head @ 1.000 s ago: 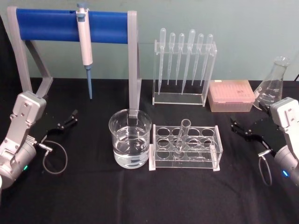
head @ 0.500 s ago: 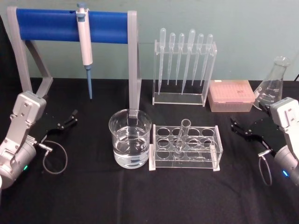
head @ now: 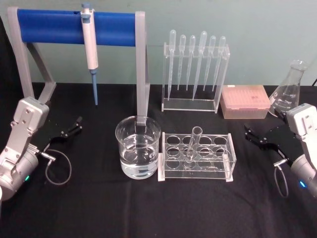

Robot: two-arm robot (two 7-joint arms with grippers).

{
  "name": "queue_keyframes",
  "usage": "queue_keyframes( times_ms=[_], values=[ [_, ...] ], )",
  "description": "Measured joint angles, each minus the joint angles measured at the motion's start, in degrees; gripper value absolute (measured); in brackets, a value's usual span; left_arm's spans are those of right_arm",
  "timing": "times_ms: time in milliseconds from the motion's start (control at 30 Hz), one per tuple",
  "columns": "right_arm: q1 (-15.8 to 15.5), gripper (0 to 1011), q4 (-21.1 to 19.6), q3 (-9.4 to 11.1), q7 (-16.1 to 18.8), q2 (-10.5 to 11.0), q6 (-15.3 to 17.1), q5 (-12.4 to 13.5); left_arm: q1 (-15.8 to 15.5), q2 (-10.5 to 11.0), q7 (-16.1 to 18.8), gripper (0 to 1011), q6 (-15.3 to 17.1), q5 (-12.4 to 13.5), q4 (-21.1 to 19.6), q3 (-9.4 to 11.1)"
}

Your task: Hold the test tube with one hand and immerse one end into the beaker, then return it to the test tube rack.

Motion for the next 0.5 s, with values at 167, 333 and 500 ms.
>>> queue_keyframes(
  times_ms=[167, 333, 500],
  values=[
    [0.00, 1002, 0.00, 0.00, 0.00, 0.00, 0.00, 0.00, 0.00, 0.00, 0.00, 1000, 0.00, 0.00, 0.00, 0.00],
    [-0.35, 1002, -0.36, 0.24, 0.00, 0.12, -0.05, -0.09, 0.00, 0.00, 0.00, 1000, 0.00, 0.00, 0.00, 0.00],
    [-4.21, 1003, -4.08, 1.78, -1.03, 1.86, -0.49, -0.88, 0.00, 0.00, 0.00, 1000, 0.00, 0.00, 0.00, 0.00]
  ],
)
